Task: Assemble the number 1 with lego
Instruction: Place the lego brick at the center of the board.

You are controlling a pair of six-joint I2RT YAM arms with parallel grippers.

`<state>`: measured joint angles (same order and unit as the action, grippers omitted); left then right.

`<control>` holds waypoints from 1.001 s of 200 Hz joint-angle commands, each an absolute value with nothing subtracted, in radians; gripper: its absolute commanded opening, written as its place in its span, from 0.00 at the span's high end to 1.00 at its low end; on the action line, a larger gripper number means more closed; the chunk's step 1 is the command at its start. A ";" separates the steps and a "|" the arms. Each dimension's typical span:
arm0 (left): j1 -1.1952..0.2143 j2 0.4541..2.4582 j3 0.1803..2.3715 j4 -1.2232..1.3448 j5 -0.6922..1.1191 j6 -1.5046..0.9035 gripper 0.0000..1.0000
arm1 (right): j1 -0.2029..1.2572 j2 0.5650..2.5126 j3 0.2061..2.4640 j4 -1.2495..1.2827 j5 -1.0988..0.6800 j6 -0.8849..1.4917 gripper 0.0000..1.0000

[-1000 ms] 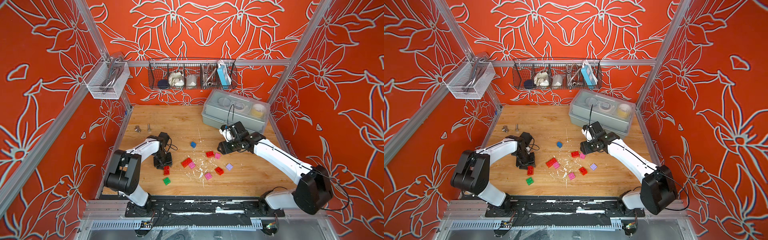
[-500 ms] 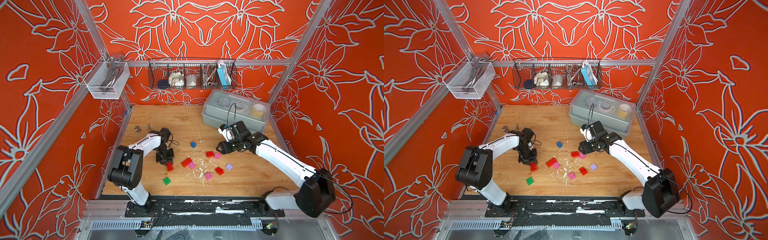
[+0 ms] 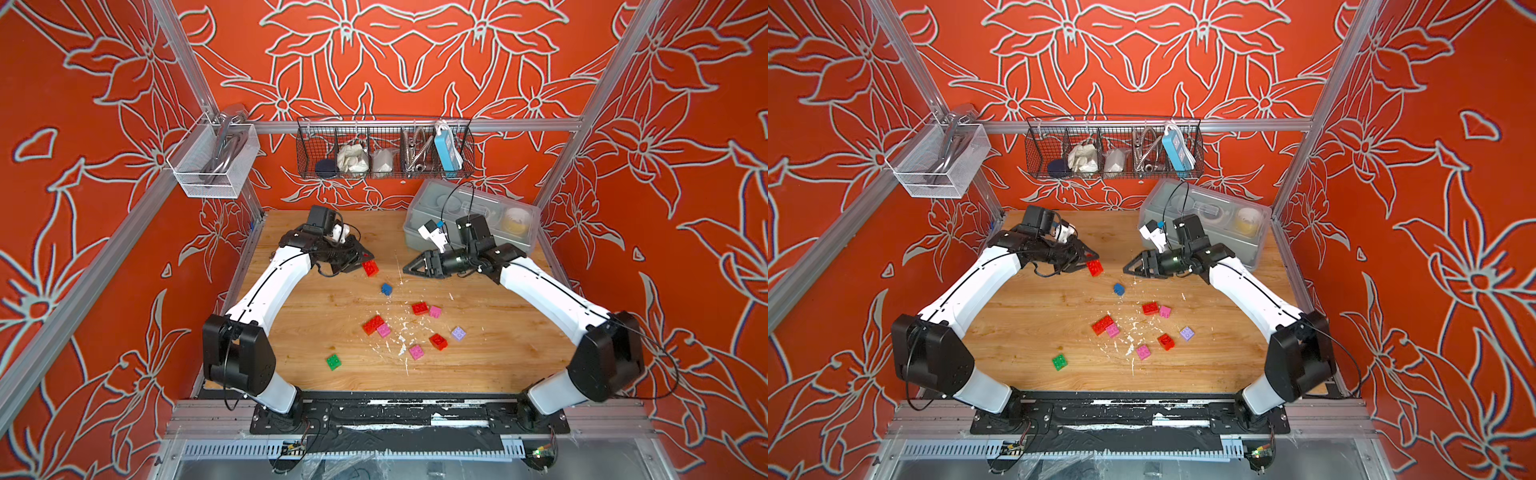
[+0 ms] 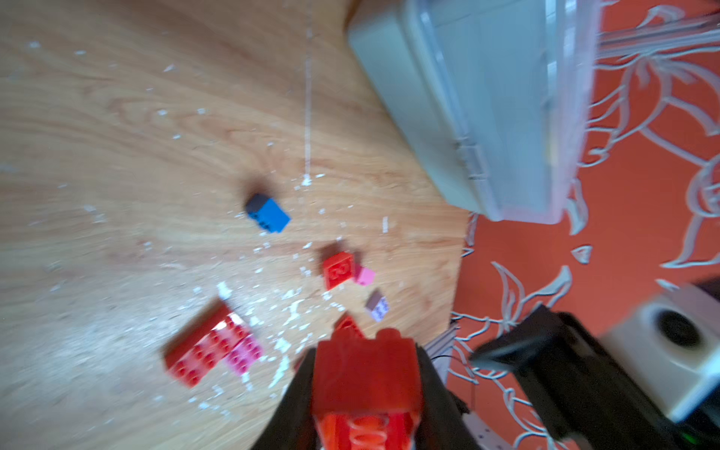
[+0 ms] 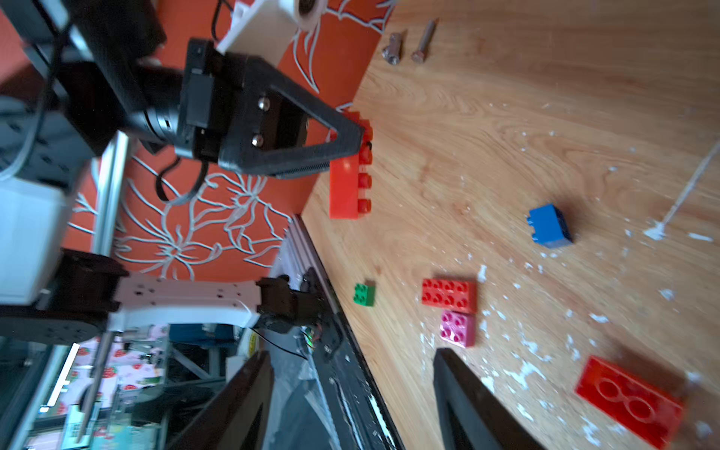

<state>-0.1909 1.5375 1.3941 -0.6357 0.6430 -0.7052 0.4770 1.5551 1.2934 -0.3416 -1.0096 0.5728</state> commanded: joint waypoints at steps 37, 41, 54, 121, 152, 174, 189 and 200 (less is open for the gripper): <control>-0.195 1.502 1.345 -0.289 0.856 -0.870 0.78 | 0.429 1.602 1.294 0.038 -1.225 0.975 0.24; -0.195 1.500 1.344 -0.276 0.867 -0.879 0.78 | 0.426 1.603 1.289 0.072 -1.230 1.002 0.24; -0.195 1.498 1.344 -0.246 0.895 -0.889 0.78 | 0.419 1.607 1.287 0.165 -1.246 1.080 0.26; -0.204 1.485 1.315 -0.002 0.989 -1.045 0.78 | 0.418 1.623 1.318 0.242 -1.308 1.195 0.33; -0.223 1.487 1.327 0.055 1.016 -1.080 0.78 | 0.418 1.627 1.345 0.223 -1.316 1.212 0.36; -0.238 1.491 1.334 0.075 1.038 -1.080 0.78 | 0.419 1.634 1.360 0.214 -1.318 1.239 0.39; -0.246 1.492 1.336 0.089 1.042 -1.083 0.78 | 0.418 1.637 1.365 0.204 -1.319 1.247 0.40; -0.250 1.493 1.336 0.102 1.045 -1.093 0.79 | 0.420 1.637 1.364 0.213 -1.318 1.257 0.40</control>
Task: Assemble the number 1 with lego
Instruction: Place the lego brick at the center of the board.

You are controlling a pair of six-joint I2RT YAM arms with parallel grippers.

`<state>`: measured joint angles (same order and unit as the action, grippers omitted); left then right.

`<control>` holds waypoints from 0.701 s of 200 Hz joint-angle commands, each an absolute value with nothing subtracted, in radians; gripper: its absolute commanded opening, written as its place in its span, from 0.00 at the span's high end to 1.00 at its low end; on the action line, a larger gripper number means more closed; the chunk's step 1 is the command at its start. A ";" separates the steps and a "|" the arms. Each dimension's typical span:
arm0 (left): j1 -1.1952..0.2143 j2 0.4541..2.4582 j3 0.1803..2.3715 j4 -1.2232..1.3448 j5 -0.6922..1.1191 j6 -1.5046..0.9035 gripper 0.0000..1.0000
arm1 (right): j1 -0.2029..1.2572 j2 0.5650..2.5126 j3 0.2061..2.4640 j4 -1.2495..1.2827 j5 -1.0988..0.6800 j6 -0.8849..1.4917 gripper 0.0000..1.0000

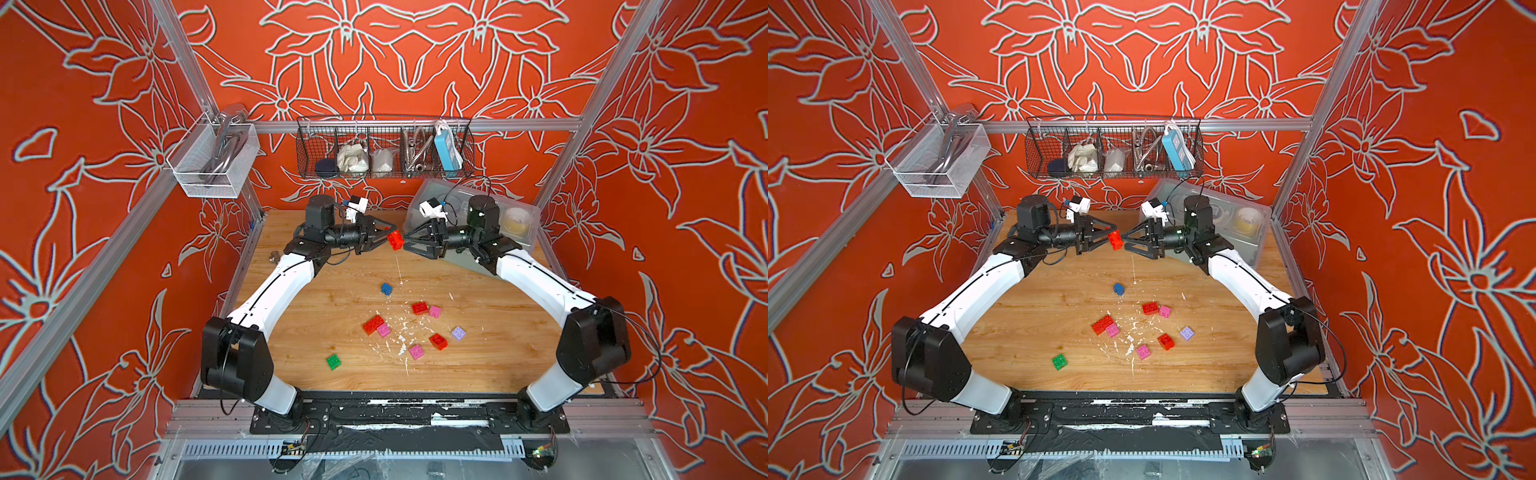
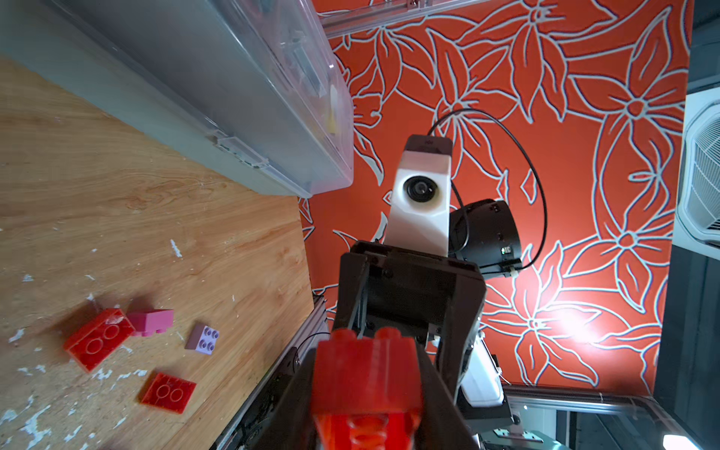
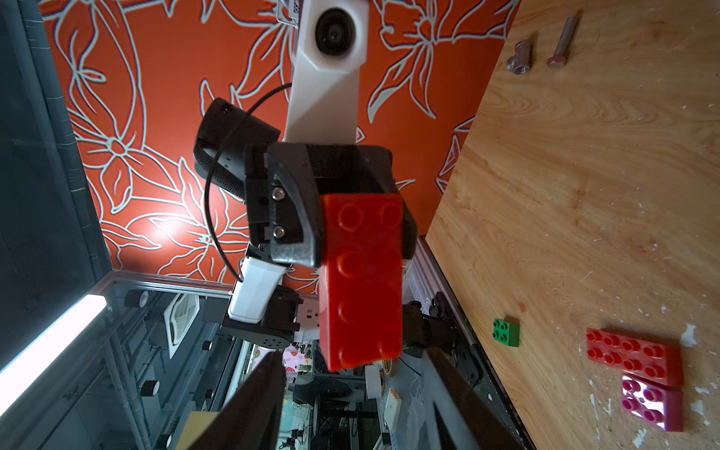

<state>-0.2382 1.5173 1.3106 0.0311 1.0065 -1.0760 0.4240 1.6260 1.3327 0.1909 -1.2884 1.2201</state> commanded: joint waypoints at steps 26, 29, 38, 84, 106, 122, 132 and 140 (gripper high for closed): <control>-0.258 1.494 1.332 0.127 1.044 -1.113 0.79 | 0.422 1.629 1.353 0.238 -1.309 1.279 0.43; -0.259 1.494 1.333 0.127 1.044 -1.114 0.79 | 0.422 1.630 1.350 0.248 -1.309 1.286 0.43; -0.261 1.496 1.333 0.130 1.046 -1.113 0.79 | 0.423 1.629 1.345 0.276 -1.306 1.307 0.44; -0.274 1.506 1.341 0.144 1.048 -1.122 0.81 | 0.425 1.628 1.344 0.315 -1.287 1.335 0.48; -0.279 1.509 1.343 0.151 1.045 -1.121 0.81 | 0.427 1.629 1.344 0.333 -1.284 1.353 0.48; -0.282 1.516 1.348 0.158 1.043 -1.126 0.81 | 0.429 1.633 1.340 0.349 -1.285 1.369 0.49; -0.284 1.520 1.348 0.168 1.043 -1.129 0.81 | 0.429 1.634 1.336 0.368 -1.284 1.384 0.50; -0.285 1.522 1.351 0.172 1.043 -1.132 0.81 | 0.429 1.636 1.333 0.377 -1.284 1.395 0.50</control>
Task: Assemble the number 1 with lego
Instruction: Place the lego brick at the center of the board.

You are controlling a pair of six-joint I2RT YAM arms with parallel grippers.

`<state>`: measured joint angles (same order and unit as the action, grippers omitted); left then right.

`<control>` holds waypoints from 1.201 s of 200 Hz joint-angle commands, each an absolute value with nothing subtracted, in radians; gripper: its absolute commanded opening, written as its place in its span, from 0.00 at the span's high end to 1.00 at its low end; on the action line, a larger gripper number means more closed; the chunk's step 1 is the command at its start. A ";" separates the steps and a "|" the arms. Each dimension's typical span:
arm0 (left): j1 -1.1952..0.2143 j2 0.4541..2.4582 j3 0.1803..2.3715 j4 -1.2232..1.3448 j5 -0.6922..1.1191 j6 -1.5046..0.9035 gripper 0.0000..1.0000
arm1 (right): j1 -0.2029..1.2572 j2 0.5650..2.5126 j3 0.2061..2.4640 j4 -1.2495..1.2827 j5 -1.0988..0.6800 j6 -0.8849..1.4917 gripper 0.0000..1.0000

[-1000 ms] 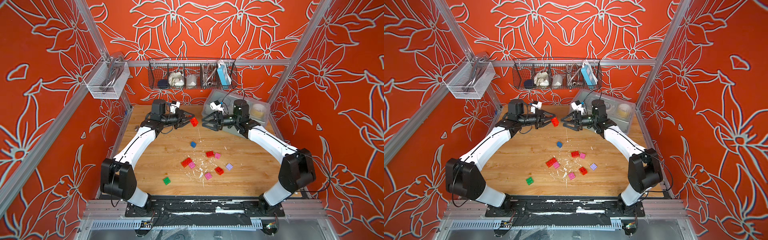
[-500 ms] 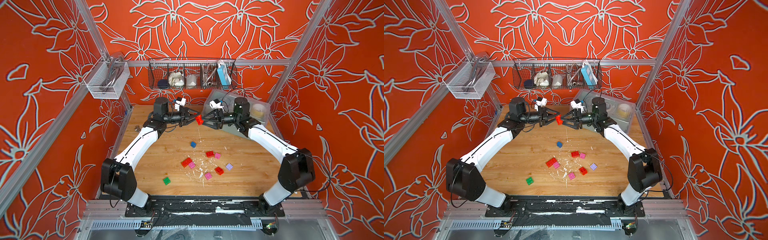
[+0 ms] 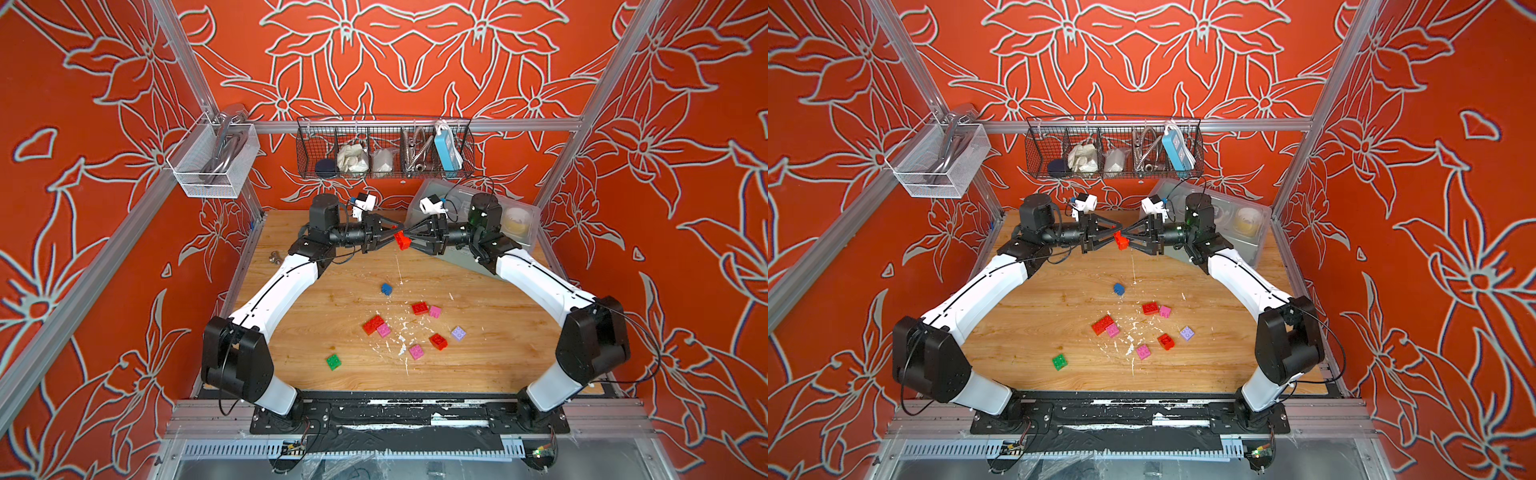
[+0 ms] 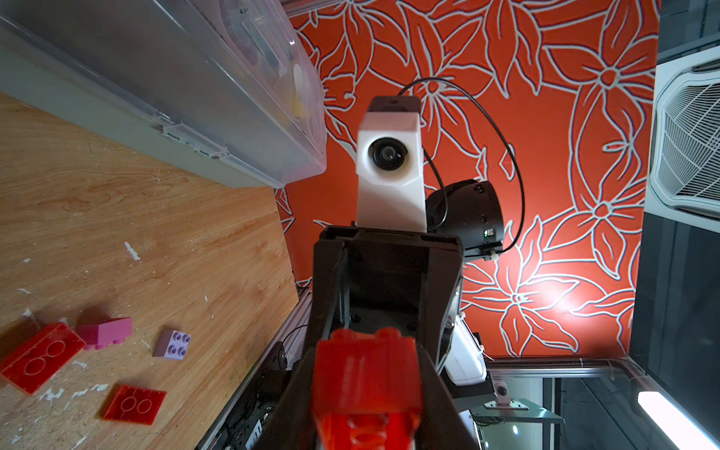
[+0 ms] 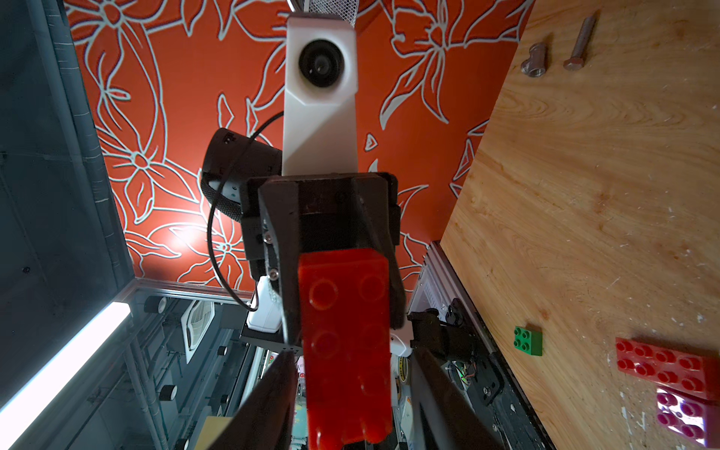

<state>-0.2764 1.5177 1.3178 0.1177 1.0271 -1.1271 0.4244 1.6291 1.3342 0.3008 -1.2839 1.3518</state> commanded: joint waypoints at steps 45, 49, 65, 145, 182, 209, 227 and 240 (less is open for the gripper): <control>-0.290 1.540 1.370 0.190 1.045 -1.129 0.81 | 0.433 1.652 1.331 0.409 -1.289 1.442 0.53; -0.290 1.540 1.370 0.190 1.045 -1.128 0.81 | 0.433 1.653 1.330 0.415 -1.289 1.449 0.53; -0.293 1.544 1.373 0.187 1.045 -1.118 0.81 | 0.433 1.658 1.333 0.423 -1.296 1.463 0.54; -0.296 1.571 1.413 0.147 1.047 -1.083 0.56 | 0.435 1.669 1.331 0.387 -1.312 1.449 0.67; -0.261 1.511 1.406 -0.049 0.989 -0.998 0.37 | 0.431 1.656 1.364 0.031 -1.247 1.149 0.74; -0.200 1.441 1.405 -0.346 0.839 -0.893 0.36 | 0.431 1.647 1.448 -0.384 -1.053 0.744 0.77; -0.192 1.425 1.411 -0.526 0.752 -0.804 0.36 | 0.441 1.645 1.490 -0.576 -0.832 0.516 0.78; -0.193 1.430 1.411 -0.641 0.690 -0.748 0.36 | 0.457 1.638 1.491 -0.640 -0.667 0.388 0.78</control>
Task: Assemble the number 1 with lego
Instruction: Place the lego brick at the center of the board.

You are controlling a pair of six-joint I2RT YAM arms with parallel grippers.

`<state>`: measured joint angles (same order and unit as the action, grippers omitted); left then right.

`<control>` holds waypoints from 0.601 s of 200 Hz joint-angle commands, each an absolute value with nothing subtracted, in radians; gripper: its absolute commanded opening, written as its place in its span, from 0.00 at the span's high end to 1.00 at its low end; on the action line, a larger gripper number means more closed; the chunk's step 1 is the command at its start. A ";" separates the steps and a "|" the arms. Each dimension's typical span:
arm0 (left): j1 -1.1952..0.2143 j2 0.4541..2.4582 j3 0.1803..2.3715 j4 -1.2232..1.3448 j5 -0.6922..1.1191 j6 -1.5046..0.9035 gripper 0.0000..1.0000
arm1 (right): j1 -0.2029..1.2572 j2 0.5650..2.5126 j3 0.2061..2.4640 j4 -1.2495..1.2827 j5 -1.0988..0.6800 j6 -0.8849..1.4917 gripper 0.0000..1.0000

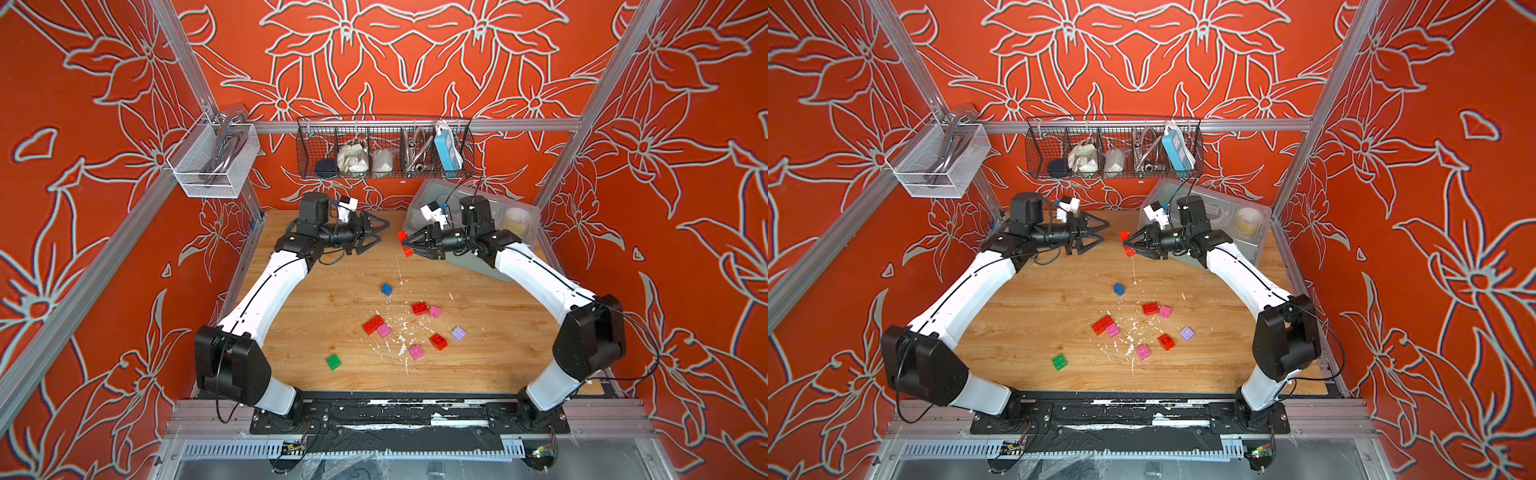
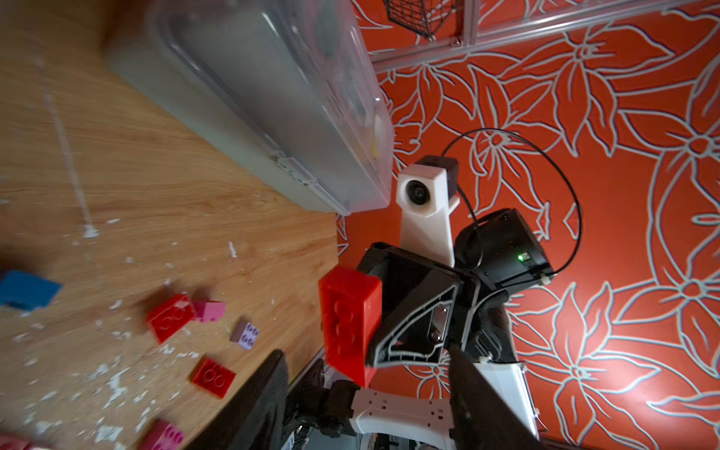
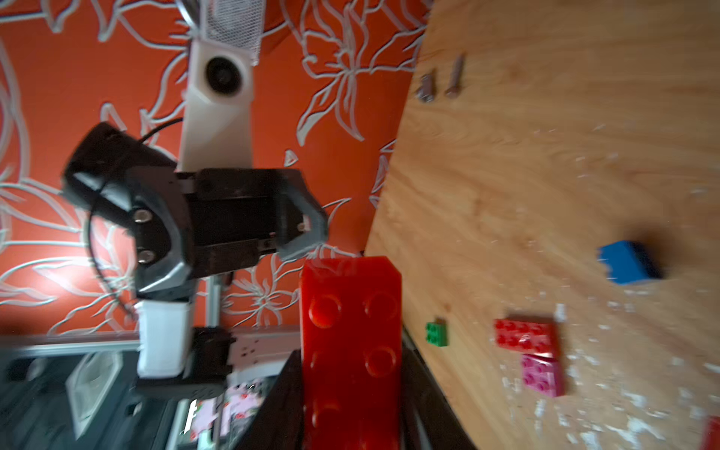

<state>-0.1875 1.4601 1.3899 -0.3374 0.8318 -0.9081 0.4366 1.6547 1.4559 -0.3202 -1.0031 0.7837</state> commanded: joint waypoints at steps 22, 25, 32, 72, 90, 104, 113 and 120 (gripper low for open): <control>-0.195 1.437 1.416 -0.799 0.572 -0.664 0.37 | 0.502 1.634 1.474 -0.673 -0.400 0.222 0.77; -0.195 1.438 1.416 -0.820 0.552 -0.654 0.37 | 0.507 1.635 1.470 -0.672 -0.366 0.208 0.77; -0.195 1.440 1.417 -0.864 0.503 -0.631 0.37 | 0.520 1.639 1.461 -0.669 -0.303 0.179 0.77; -0.194 1.504 1.405 -1.009 0.412 -0.556 0.38 | 0.564 1.728 1.452 -0.644 -0.086 0.107 0.75; -0.195 1.526 1.387 -1.020 0.410 -0.548 0.38 | 0.587 1.783 1.464 -0.620 -0.053 0.077 0.75; -0.194 1.538 1.375 -1.018 0.387 -0.536 0.38 | 0.611 1.834 1.484 -0.612 -0.023 0.054 0.75; -0.193 1.547 1.371 -1.020 0.380 -0.527 0.38 | 0.624 1.869 1.495 -0.603 -0.014 0.033 0.74; -0.193 1.553 1.371 -1.019 0.379 -0.520 0.37 | 0.634 1.893 1.503 -0.594 -0.010 0.019 0.74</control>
